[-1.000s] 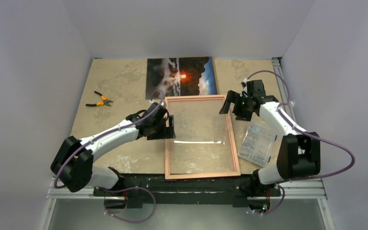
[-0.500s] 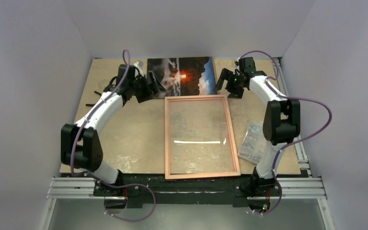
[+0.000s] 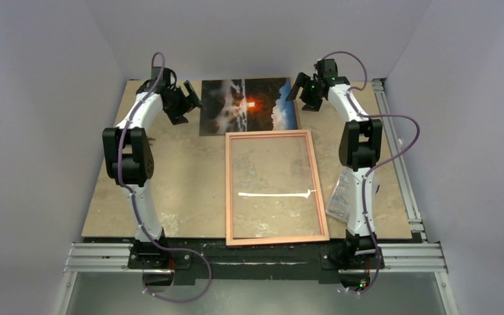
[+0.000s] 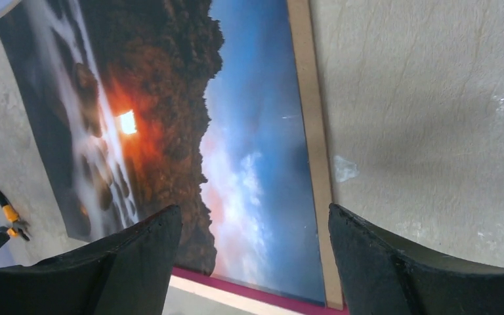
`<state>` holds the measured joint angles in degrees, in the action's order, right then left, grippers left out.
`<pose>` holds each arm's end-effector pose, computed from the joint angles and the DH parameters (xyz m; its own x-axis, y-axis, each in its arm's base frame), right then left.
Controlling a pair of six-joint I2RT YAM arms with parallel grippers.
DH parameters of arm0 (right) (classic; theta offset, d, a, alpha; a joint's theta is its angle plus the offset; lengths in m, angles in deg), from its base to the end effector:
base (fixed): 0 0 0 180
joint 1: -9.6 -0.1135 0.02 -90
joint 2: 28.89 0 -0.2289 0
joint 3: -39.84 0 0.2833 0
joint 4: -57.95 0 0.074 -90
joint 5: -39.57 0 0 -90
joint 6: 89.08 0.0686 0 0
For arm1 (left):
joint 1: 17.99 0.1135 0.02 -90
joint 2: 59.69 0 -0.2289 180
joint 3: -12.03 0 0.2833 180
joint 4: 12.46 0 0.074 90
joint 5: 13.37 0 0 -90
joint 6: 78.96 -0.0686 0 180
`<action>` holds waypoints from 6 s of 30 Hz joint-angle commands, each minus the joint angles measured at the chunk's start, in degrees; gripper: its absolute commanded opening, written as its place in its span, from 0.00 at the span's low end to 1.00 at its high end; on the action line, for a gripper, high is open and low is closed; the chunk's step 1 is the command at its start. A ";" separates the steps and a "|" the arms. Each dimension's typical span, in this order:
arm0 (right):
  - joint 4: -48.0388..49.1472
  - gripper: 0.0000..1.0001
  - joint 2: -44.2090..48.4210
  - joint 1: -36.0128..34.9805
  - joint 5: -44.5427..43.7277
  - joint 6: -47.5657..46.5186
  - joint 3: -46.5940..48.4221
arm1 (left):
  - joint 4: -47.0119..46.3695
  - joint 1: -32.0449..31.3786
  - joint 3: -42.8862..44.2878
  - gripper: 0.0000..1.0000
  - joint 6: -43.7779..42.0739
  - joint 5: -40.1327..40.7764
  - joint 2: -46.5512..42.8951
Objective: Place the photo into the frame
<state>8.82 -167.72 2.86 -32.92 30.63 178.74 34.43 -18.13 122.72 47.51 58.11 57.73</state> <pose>0.5606 0.0870 0.1592 -0.8041 0.3809 -0.4565 0.1045 0.8464 0.5222 0.4892 -0.0230 0.1715 -0.7608 -0.5618 -0.3250 -0.3252 0.7633 -0.5582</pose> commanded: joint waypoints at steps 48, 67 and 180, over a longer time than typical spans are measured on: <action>8.34 0.68 -0.36 -3.45 18.08 5.95 -8.69 | -2.16 0.14 1.33 0.60 -3.96 -6.30 8.36; 10.62 0.69 11.42 -3.17 21.67 4.86 -15.39 | -8.40 2.74 -9.54 0.28 -0.98 -13.92 -17.07; 17.89 0.74 12.21 -3.69 32.56 5.40 -25.44 | -14.94 -3.27 -27.25 0.00 4.68 -16.57 -28.83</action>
<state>26.41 -162.14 -0.53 0.48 38.96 156.56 18.58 -18.59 98.24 52.32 41.04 34.96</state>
